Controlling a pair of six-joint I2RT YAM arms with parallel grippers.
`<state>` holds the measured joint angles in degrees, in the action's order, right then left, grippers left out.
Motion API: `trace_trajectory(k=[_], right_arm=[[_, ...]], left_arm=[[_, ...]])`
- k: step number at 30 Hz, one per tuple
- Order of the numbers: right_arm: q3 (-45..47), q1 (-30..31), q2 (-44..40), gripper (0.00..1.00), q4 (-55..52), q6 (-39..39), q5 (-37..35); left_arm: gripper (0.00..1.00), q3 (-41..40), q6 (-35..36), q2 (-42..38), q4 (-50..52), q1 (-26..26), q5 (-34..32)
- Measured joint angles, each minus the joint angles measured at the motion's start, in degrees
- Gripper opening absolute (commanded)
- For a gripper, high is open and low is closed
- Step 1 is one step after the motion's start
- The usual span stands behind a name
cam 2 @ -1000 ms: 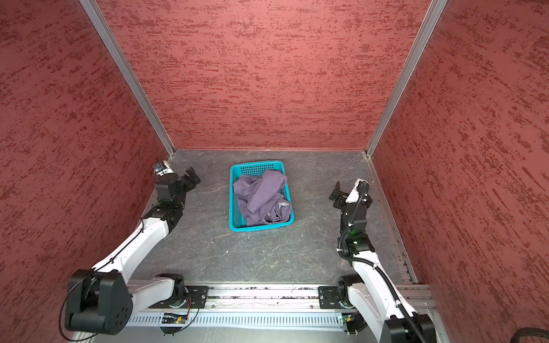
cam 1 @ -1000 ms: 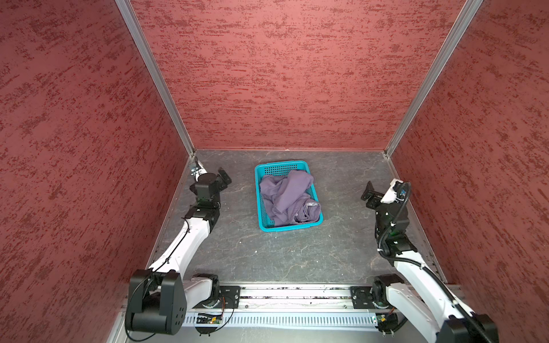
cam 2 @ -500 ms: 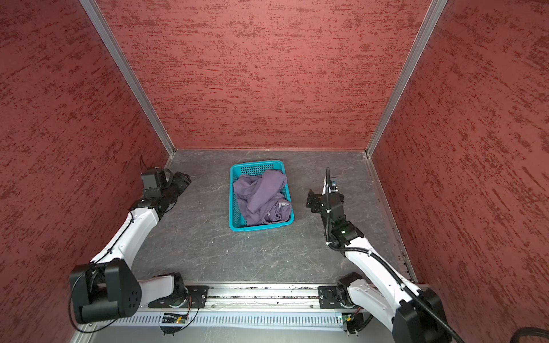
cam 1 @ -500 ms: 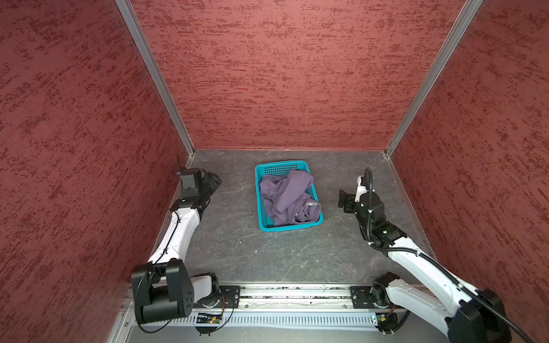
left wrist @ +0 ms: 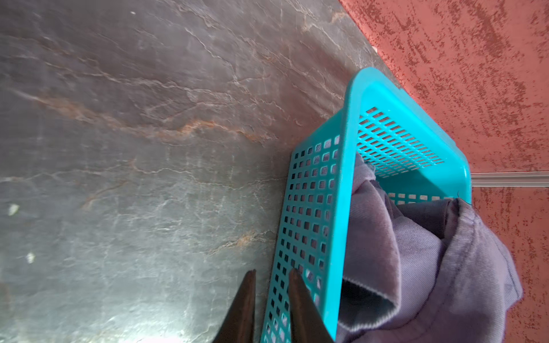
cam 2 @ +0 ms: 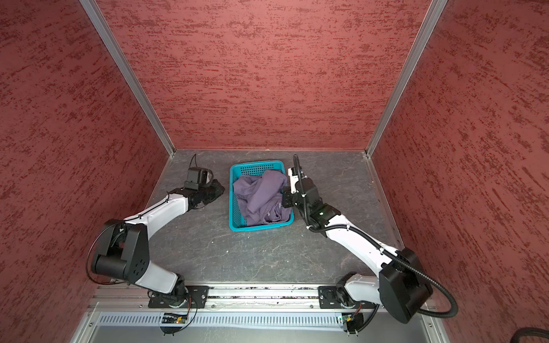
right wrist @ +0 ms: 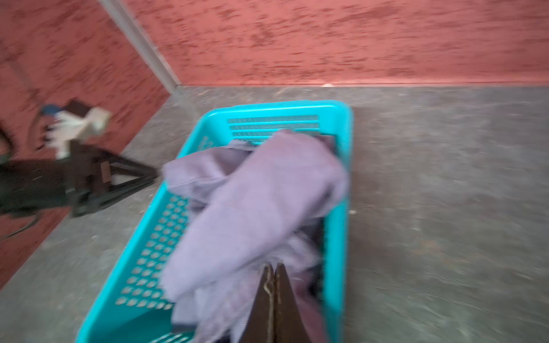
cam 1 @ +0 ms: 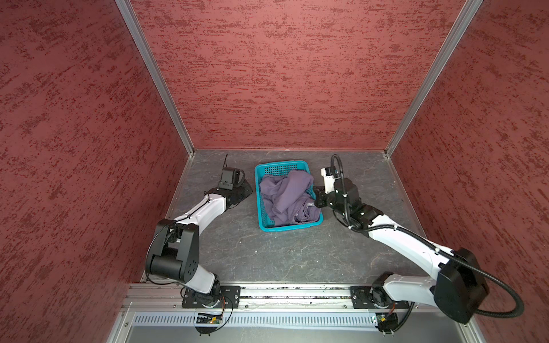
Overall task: Fold and stack the trousers
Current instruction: Rotate the basket at the top-right of the table.
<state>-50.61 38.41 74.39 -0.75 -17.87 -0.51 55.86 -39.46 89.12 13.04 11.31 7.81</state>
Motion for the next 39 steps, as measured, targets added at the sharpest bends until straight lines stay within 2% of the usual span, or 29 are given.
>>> trace_trajectory(k=[4, 9, 11, 14, 20, 26, 29, 33, 36, 39], right_arm=[[-1.36, 5.60, 3.67, 0.00, 0.24, -3.43, 2.19], [0.24, 5.57, 9.27, 0.00, -3.54, -10.03, 0.76], [0.28, 4.81, 11.21, 0.00, -6.73, -11.74, -0.72], [0.44, 1.11, 12.85, 0.00, -11.02, -13.22, -1.90], [-0.94, -13.68, 14.49, 0.02, -14.45, -12.04, -1.51], [-12.68, -22.36, 21.99, 0.01, -20.22, -7.21, -7.23], [-20.09, -25.44, 25.77, 0.01, -21.92, -5.40, -7.74], [-24.06, -26.95, 25.73, 0.07, -21.22, -3.93, -5.31], [-22.73, -24.26, 22.62, 0.14, -20.17, -3.41, -3.39], [-18.84, -17.90, 18.12, 0.32, -18.60, -2.64, -1.79]], left_arm=[[0.26, 2.99, -0.66, 2.82, -0.57, 0.83, 0.04], [0.37, 6.14, -0.79, 5.31, -0.83, 2.75, 0.09], [0.39, 6.97, -0.55, 5.84, -0.81, 3.58, 0.24], [0.39, 8.55, 0.33, 7.13, -0.17, 4.46, 0.24], [0.42, 9.62, 2.43, 8.31, 1.95, 6.88, -0.44], [0.47, 10.62, 5.05, 8.31, 5.95, 11.98, -2.14], [0.48, 12.61, 7.30, 8.28, 8.76, 14.71, -3.98], [0.52, 15.45, 10.84, 7.85, 11.02, 16.39, -6.78], [0.55, 18.18, 12.66, 7.87, 12.33, 14.86, -8.09], [0.58, 21.77, 13.42, 8.87, 12.63, 11.45, -7.37]])
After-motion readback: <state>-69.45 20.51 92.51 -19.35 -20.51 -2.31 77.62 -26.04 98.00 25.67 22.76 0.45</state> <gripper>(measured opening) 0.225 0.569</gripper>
